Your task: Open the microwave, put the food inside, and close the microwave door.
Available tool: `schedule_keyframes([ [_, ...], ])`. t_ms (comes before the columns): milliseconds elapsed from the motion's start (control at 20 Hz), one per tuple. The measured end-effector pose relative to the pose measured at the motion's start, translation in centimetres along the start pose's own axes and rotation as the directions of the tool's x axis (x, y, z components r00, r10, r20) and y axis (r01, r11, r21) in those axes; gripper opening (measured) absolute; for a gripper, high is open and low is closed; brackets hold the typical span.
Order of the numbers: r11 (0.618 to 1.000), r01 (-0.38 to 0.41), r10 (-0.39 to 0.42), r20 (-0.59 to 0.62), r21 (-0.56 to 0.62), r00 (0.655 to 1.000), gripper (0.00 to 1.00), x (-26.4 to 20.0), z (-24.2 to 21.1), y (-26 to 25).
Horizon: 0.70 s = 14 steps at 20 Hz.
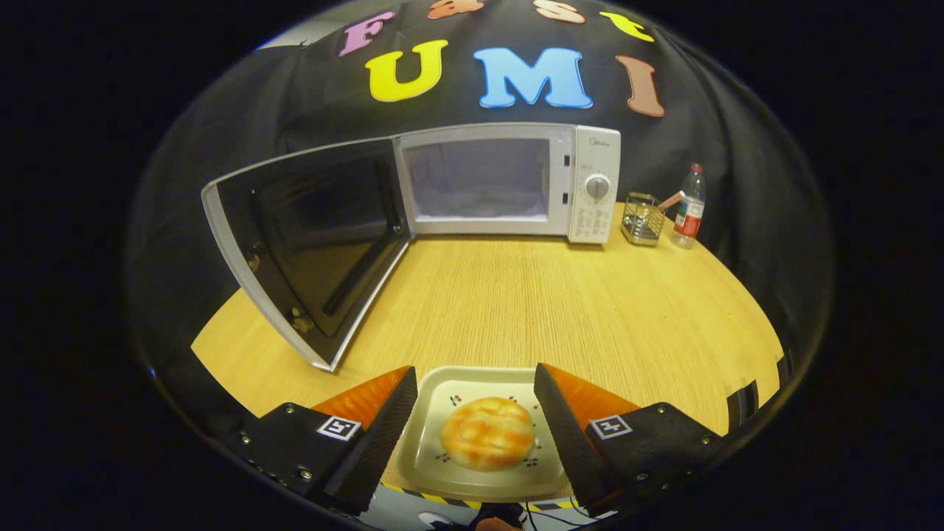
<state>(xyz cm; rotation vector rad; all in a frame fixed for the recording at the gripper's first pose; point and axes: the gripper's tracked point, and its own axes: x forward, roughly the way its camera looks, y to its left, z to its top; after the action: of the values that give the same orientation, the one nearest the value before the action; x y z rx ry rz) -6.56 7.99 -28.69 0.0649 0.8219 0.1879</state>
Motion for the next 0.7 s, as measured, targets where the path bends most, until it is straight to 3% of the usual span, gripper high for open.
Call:
schedule_keyframes([
  [500,1.0,-0.028,0.027,-0.151,-0.001,0.988,0.97,1.5,-4.6,-0.5],
  [700,0.999,-0.04,0.035,-0.153,-0.026,0.988,0.8,1.3,-4.3,-0.7],
])
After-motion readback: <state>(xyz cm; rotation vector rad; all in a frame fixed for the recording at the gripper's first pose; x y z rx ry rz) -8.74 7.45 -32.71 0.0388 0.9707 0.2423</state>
